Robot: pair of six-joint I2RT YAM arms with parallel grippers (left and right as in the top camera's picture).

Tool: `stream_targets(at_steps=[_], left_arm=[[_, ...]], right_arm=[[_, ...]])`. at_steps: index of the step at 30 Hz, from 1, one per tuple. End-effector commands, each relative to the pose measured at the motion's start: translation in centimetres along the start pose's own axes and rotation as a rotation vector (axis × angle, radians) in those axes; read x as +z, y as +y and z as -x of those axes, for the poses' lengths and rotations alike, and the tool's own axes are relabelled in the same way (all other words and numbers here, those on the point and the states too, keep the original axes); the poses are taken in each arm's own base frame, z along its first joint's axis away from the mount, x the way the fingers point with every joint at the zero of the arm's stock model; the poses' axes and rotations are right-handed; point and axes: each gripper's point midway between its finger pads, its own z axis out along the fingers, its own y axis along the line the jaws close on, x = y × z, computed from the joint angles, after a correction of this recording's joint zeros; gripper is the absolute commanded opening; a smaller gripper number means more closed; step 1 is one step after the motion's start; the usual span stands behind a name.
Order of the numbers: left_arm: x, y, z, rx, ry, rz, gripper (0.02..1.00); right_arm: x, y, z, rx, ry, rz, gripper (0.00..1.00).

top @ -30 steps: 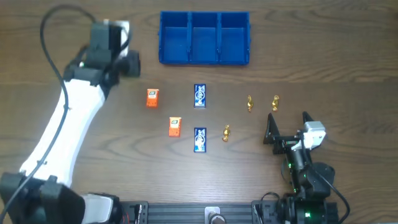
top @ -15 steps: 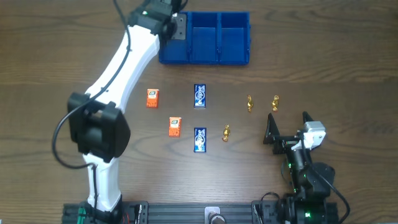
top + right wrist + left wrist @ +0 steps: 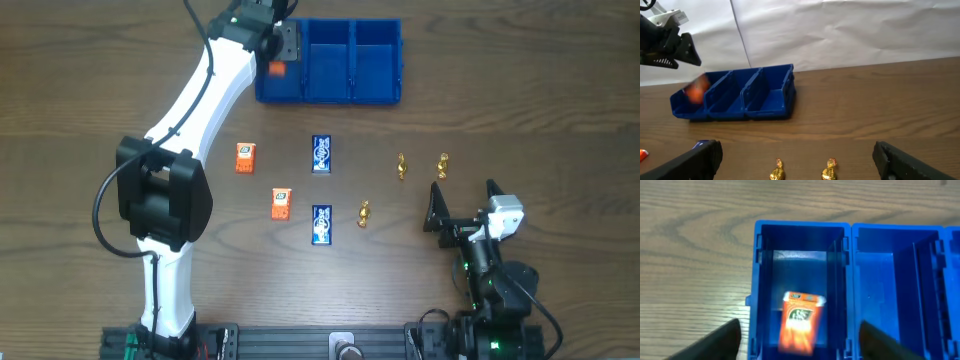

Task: Sort Candies Into Trays

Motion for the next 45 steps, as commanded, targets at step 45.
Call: stream_targets(at_steps=[45], left_arm=[[0.2,7.9,-23.3,0.007,0.256,0.054,0.522]], right_arm=[[0.0,0.0,0.0,0.003,0.001,0.001,1.000]])
